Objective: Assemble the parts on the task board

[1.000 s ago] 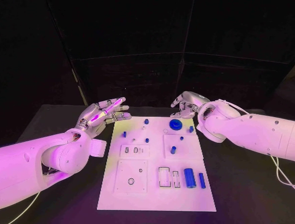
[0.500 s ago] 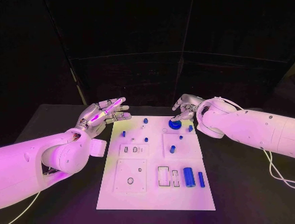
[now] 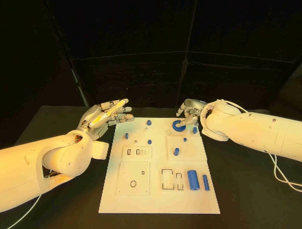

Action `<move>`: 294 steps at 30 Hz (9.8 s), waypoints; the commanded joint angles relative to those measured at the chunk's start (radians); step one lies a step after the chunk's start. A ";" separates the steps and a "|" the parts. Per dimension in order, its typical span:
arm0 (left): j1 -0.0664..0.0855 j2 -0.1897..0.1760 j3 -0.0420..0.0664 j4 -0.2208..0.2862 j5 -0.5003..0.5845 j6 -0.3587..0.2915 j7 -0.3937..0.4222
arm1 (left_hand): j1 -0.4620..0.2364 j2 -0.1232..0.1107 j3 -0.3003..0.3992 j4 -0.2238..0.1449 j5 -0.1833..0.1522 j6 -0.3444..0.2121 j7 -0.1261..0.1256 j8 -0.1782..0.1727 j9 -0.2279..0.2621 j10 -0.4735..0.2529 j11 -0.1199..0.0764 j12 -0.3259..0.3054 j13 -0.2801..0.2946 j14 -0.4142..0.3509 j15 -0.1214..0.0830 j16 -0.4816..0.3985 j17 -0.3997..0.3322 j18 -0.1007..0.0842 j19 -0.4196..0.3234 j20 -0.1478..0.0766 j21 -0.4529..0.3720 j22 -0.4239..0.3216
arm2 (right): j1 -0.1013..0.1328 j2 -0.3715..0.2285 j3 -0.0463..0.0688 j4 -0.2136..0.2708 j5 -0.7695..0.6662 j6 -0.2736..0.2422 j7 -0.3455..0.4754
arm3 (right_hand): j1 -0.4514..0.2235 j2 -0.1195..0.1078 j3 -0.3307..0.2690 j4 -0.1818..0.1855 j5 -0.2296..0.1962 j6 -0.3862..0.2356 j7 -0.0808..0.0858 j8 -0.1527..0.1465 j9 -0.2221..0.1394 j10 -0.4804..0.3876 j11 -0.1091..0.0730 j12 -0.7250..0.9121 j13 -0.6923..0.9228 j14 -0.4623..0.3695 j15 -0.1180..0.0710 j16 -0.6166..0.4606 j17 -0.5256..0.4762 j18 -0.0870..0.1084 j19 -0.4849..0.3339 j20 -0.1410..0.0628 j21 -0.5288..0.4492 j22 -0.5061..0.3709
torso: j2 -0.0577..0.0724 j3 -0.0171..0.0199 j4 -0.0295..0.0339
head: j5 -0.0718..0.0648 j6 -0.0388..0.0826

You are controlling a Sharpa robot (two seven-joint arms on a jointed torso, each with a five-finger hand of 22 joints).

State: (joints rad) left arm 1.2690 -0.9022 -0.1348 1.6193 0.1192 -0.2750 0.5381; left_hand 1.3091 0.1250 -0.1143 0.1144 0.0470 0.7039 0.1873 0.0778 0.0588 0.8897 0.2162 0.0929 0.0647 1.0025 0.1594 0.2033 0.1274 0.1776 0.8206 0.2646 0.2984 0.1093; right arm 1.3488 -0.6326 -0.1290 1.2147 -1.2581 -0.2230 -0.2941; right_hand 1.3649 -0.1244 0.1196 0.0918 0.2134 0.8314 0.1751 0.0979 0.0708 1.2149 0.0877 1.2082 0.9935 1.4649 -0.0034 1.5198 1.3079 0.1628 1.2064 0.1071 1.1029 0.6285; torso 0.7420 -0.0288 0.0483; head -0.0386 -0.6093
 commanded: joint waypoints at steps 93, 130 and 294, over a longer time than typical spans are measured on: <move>0.000 0.013 -0.001 -0.011 -0.006 0.022 -0.002 | -0.002 0.013 -0.005 -0.002 0.002 0.004 0.088 -0.006 0.001 0.000 0.003 -0.005 0.000 -0.001 0.005 -0.007 -0.001 0.003 -0.005 0.006 -0.006 -0.003 | -0.048 0.203 0.002 0.005 -0.308 -0.108 0.036 | 0.025 0.067 0.121 -0.048 -0.035 0.155 -0.030 0.070 0.009 0.076 -0.031 0.081 0.123 0.087 -0.014 0.012 0.171 -0.014 0.010 -0.020 0.034 0.032 | 0.001 -0.0001 -0.0002 | 0.011 -0.014; 0.000 0.013 -0.001 -0.013 -0.006 0.026 -0.005 | -0.002 0.013 -0.005 -0.002 0.002 0.004 0.088 -0.006 0.001 0.000 0.003 -0.005 0.000 -0.001 0.005 -0.007 -0.001 0.003 -0.005 0.006 -0.006 -0.003 | -0.057 0.224 0.001 -0.026 -0.296 -0.126 0.029 | -0.014 0.027 0.148 -0.064 -0.078 -0.024 0.010 -0.033 -0.005 0.015 0.006 0.029 0.057 0.086 0.016 0.013 0.170 -0.013 -0.003 0.007 0.032 0.024 | 0.000 0.0010 -0.0003 | 0.015 -0.020; -0.001 0.007 -0.021 -0.043 -0.006 0.034 -0.009 | -0.002 0.017 -0.007 -0.006 0.002 0.010 0.087 -0.008 0.002 0.003 0.002 -0.007 0.000 0.002 0.004 -0.010 0.000 0.004 -0.005 0.006 -0.009 -0.006 | -0.111 -0.131 -0.001 -0.025 0.066 -0.078 0.271 | -0.001 0.086 0.116 -0.076 -0.048 0.199 -0.039 0.059 0.013 0.061 -0.037 0.070 0.121 0.082 -0.019 0.002 0.149 -0.012 -0.011 -0.022 0.035 0.024 | -0.013 0.0069 -0.0227 | -0.017 -0.046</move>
State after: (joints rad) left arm 1.2673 -0.8945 -0.1561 1.5751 0.1187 -0.2536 0.5253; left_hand 1.3095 0.1327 -0.1170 0.1117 0.0470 0.7077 0.1911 0.0739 0.0590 0.8897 0.2162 0.0889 0.0647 1.0026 0.1593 0.1973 0.1276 0.1775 0.8171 0.2680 0.2944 0.1043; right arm 1.2386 -0.7639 -0.1280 1.1912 -1.1698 -0.3207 0.0053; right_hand 1.3738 -0.0417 0.2312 0.0137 0.1688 1.0239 0.1351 0.1535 0.0842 1.2793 0.0553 1.2778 1.1150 1.4651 -0.0183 1.5160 1.3079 0.1630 1.1951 0.0920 1.1336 0.6542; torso 0.7284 -0.0219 0.0256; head -0.0555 -0.6541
